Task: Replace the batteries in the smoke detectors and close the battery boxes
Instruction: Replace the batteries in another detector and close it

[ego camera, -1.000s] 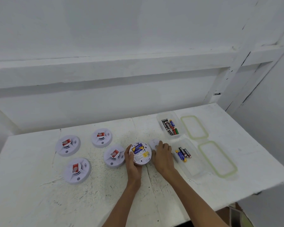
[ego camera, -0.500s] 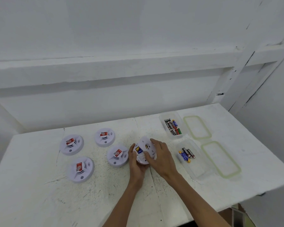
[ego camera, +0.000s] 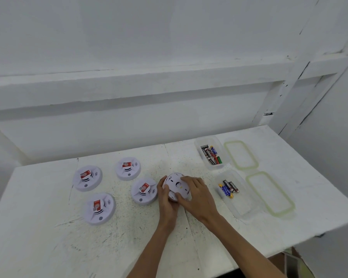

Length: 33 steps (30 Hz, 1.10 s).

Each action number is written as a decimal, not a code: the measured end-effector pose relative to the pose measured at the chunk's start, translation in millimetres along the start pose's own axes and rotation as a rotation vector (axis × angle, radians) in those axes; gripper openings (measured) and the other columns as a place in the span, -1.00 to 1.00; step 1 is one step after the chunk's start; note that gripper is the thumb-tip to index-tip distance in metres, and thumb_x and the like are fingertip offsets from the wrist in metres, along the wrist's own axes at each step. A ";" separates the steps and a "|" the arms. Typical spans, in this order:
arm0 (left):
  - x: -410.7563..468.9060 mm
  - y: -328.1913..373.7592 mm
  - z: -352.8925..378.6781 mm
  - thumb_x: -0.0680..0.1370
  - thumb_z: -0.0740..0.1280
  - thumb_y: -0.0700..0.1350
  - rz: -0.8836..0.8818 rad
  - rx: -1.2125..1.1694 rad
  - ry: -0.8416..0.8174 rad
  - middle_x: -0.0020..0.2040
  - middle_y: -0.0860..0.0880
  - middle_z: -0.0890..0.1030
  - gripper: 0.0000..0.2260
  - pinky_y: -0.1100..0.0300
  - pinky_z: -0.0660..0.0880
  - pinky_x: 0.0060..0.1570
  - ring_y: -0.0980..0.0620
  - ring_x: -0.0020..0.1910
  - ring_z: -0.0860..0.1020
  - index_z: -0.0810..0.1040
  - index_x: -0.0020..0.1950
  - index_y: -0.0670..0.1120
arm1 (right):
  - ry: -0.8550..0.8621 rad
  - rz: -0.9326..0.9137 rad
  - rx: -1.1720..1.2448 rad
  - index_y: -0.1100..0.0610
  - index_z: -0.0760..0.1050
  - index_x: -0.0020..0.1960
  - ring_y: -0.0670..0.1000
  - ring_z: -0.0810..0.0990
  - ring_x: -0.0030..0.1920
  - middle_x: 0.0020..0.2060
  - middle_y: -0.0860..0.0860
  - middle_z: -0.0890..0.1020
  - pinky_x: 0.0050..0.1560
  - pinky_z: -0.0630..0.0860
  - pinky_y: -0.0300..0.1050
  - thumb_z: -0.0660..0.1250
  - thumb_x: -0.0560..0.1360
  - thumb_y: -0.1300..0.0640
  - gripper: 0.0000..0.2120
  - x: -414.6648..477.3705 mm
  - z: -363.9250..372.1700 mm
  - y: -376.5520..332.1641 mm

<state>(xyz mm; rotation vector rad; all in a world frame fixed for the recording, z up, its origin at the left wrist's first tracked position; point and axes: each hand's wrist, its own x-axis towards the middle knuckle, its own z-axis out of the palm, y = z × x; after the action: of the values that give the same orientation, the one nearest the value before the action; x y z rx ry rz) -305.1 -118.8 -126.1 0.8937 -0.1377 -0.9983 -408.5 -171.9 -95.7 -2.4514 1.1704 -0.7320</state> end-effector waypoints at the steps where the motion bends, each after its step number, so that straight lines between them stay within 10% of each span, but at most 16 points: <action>1: -0.4 0.1 0.0 0.63 0.28 0.04 -0.001 -0.002 -0.003 0.40 -0.15 0.57 -0.51 0.07 0.63 0.14 -0.14 0.38 0.55 0.36 0.53 -0.08 | -0.007 0.013 0.009 0.05 0.45 0.35 -0.03 0.47 0.25 0.26 -0.07 0.56 0.15 0.54 -0.08 0.30 0.47 -0.22 -0.45 0.2 -0.4 0.0; 9: 2.3 1.8 -0.2 0.72 0.14 -0.10 -0.054 -0.064 0.006 0.23 -0.08 0.65 -0.75 0.03 0.65 0.07 -0.09 0.25 0.59 0.41 0.39 -0.05 | -0.089 0.094 0.107 -0.12 0.37 0.43 -0.13 0.42 0.26 0.27 -0.14 0.53 0.19 0.50 -0.19 0.30 0.46 -0.28 -0.42 3.6 -2.7 6.5; 33: 3.9 -2.1 -4.0 0.64 0.23 -0.03 -0.014 -0.086 0.006 0.38 -0.19 0.56 -0.57 -0.01 0.64 0.11 -0.17 0.35 0.56 0.38 0.49 -0.11 | -0.080 0.144 0.207 -0.09 0.42 0.38 -0.15 0.49 0.17 0.18 -0.18 0.54 0.06 0.52 -0.25 0.45 0.39 -0.25 -0.38 0.6 -8.3 8.7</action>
<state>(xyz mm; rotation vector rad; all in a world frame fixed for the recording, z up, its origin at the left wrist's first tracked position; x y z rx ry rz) -302.3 -119.9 -131.2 0.8199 -0.0830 -1.0070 -418.4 -178.2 -93.0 -2.1815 1.1648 -0.6707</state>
